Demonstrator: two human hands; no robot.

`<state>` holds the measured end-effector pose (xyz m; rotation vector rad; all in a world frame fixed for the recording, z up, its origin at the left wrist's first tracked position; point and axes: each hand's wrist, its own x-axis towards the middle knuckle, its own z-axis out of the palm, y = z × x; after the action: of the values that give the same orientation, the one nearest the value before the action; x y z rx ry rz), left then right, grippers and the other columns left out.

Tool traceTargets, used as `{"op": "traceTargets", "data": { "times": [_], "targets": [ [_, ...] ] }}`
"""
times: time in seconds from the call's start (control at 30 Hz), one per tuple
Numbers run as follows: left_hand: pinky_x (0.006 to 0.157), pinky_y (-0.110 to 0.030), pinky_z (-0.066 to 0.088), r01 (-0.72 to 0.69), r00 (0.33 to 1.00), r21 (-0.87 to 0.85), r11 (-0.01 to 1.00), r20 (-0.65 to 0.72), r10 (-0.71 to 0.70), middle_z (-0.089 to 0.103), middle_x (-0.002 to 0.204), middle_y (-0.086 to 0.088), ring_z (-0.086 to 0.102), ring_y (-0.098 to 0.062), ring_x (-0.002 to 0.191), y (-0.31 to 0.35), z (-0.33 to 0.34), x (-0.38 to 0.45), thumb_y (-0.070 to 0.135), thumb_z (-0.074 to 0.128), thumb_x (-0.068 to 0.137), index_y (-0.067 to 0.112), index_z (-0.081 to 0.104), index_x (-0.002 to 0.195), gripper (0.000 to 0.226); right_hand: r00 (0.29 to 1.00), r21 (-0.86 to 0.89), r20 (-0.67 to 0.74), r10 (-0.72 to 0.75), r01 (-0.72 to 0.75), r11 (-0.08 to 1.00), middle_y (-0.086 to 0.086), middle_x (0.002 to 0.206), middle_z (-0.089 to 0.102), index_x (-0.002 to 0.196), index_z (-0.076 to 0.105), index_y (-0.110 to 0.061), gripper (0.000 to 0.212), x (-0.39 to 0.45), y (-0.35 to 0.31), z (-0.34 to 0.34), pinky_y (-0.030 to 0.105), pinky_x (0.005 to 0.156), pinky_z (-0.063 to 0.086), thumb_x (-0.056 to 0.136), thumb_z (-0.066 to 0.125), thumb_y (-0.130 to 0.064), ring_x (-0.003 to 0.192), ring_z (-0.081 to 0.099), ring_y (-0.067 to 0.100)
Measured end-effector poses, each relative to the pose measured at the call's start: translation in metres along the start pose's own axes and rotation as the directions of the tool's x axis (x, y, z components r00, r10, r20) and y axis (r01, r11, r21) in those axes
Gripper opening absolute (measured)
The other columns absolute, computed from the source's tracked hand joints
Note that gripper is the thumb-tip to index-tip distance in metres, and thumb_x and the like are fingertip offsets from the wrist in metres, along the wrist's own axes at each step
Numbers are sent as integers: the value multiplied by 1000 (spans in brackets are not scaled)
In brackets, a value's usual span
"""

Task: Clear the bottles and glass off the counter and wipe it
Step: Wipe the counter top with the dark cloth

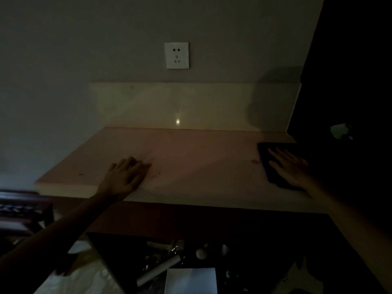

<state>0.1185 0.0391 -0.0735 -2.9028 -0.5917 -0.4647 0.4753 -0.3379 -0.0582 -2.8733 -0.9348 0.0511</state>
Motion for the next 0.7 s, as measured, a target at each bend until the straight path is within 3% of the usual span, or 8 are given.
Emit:
{"op": "traceTargets", "data": {
  "times": [0.23,0.33,0.5,0.7],
  "targets": [
    [82,-37,35,-65,996,12,998,60,64,51,123,-2,53,-23,104,-6,-7,5,50,22,97,31,45,136,50,965,-5,-1,-261,261,965,-11,162,1,151,5,-43,55,23,-131,19,40,120,5,98,14,-56,150,2,13],
    [82,-36,36,-35,998,-6,999,45,36,51,123,0,52,-21,102,-37,-14,-1,51,20,98,28,48,134,52,946,10,7,-324,324,946,-11,162,1,151,6,-42,55,37,-192,27,41,120,4,98,15,-55,150,1,12],
    [85,-36,36,118,993,-22,993,-21,-119,48,122,-1,52,-24,103,-100,-5,-22,50,24,97,23,48,131,50,898,22,30,-438,438,899,-10,163,0,151,4,-41,57,68,-294,39,41,120,3,98,13,-56,150,1,13],
    [82,-39,40,122,972,-124,985,-185,-144,52,112,-6,52,-23,92,-101,-2,-24,41,30,93,12,54,118,44,776,50,42,-630,628,777,-10,163,1,152,5,-40,57,110,-436,58,40,120,2,97,10,-55,150,1,13]
  ]
}}
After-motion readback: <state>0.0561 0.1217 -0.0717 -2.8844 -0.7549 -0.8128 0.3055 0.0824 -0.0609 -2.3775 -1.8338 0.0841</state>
